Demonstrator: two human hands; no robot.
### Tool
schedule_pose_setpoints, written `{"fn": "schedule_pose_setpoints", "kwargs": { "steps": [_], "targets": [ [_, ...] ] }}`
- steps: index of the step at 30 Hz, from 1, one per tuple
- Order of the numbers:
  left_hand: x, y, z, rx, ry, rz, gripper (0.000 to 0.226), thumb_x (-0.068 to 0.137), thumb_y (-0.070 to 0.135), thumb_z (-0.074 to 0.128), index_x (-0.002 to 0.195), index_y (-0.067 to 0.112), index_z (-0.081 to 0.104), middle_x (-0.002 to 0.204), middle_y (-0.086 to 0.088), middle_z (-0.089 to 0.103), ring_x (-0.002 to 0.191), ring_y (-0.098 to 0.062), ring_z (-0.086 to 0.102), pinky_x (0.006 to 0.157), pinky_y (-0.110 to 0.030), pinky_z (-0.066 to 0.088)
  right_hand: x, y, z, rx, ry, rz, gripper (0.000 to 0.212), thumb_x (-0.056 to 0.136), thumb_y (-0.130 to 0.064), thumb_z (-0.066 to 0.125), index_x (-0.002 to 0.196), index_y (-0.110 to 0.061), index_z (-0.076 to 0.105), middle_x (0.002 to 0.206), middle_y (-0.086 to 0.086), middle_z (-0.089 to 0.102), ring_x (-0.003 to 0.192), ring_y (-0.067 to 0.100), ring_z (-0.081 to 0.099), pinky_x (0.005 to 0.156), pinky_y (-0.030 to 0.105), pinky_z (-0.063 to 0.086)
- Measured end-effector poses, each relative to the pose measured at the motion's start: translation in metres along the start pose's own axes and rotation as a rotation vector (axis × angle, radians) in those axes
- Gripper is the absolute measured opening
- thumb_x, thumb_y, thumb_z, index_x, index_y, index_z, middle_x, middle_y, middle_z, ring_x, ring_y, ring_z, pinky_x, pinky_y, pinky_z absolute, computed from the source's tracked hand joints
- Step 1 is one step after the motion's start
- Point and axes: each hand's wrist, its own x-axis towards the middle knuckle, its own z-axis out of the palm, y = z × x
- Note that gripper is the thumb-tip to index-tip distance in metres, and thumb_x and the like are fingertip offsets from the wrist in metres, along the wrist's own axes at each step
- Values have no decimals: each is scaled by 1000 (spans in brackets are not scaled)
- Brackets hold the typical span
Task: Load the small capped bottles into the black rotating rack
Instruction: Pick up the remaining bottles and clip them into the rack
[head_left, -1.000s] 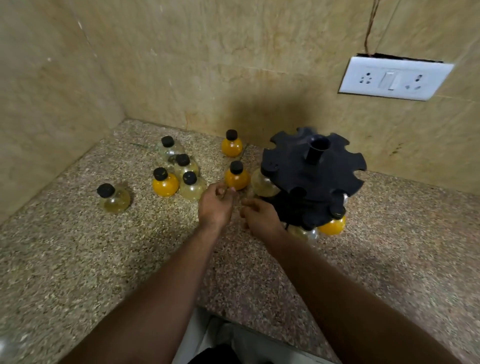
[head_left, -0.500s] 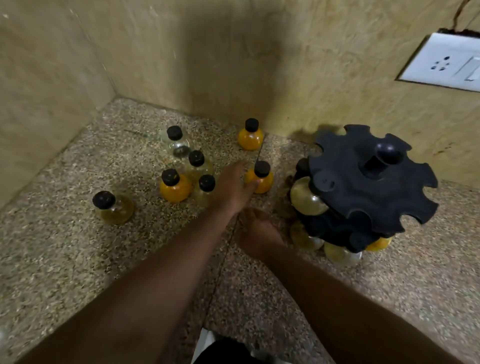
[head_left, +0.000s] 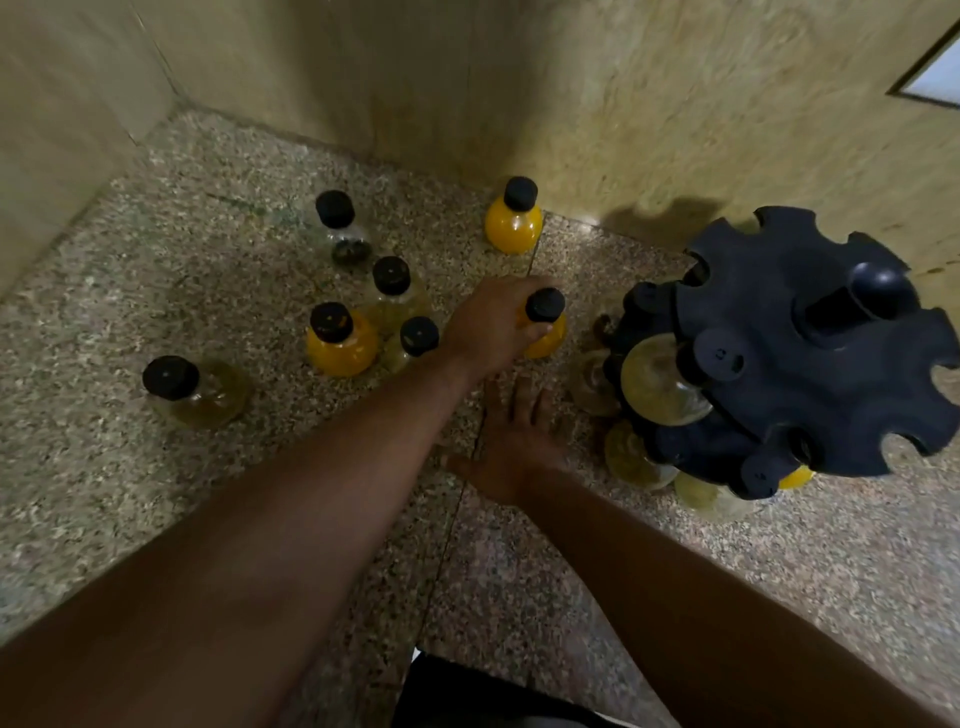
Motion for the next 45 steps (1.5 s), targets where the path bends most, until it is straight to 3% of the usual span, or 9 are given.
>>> {"fn": "schedule_pose_setpoints", "kwargs": {
  "steps": [6,13,19,25,29,32,36,40,45],
  "targets": [
    [-15,9,-5,-8,115,26,52,89,33,73,137,20,57,136,-5,60,126,-25,54,105,-42,45,-6,2,-2,48,62,-43,108,87,-81,45,162,-27,-12,168,13,-23,153,46,-18,118,69,6],
    [-40,33,-9,44,201,-42,55,87,36,75,137,24,57,135,-2,59,125,-24,52,104,-43,46,-34,7,3,201,277,-166,89,96,-56,52,163,-14,10,170,15,10,154,35,19,115,50,38],
    [-84,65,-1,112,363,-18,47,86,35,75,130,24,61,127,-2,62,119,-25,55,99,-41,47,-74,28,-8,433,463,-190,34,94,-39,55,122,-20,62,118,7,66,101,31,65,78,42,57],
    [-126,97,19,140,414,-56,45,80,42,77,118,19,67,111,-2,65,105,-21,58,85,-40,52,-125,63,-11,1017,656,-235,25,98,-35,54,75,-33,62,67,-14,57,64,2,51,61,26,37],
    [-147,124,35,104,443,-26,45,77,42,80,114,19,68,107,0,66,100,-18,59,82,-33,50,-156,85,-18,1454,775,-141,40,93,-50,55,98,-14,73,84,2,71,76,16,62,64,37,50],
    [-159,147,48,78,426,31,43,75,43,81,111,21,70,102,7,63,94,-12,56,78,-30,49,-171,108,-29,1686,818,-55,35,99,-41,58,106,-9,71,92,8,73,74,18,63,62,35,51],
    [-164,178,65,41,390,97,42,71,47,83,104,25,73,92,13,61,85,-7,56,72,-26,50,-183,144,-42,1765,863,28,28,100,-40,59,92,-15,69,87,4,70,62,17,56,60,34,47],
    [-148,206,70,14,335,141,47,67,54,82,103,24,74,94,11,69,85,-6,63,71,-35,56,-185,169,-67,1846,683,21,19,99,-33,61,94,-15,68,69,4,61,50,15,51,50,31,39],
    [-127,217,71,124,332,208,53,70,48,86,114,21,72,104,4,57,97,-9,54,79,-26,50,-184,180,-80,1768,607,-16,19,100,-21,60,83,-13,60,60,4,48,45,16,41,44,25,30]
  ]
}}
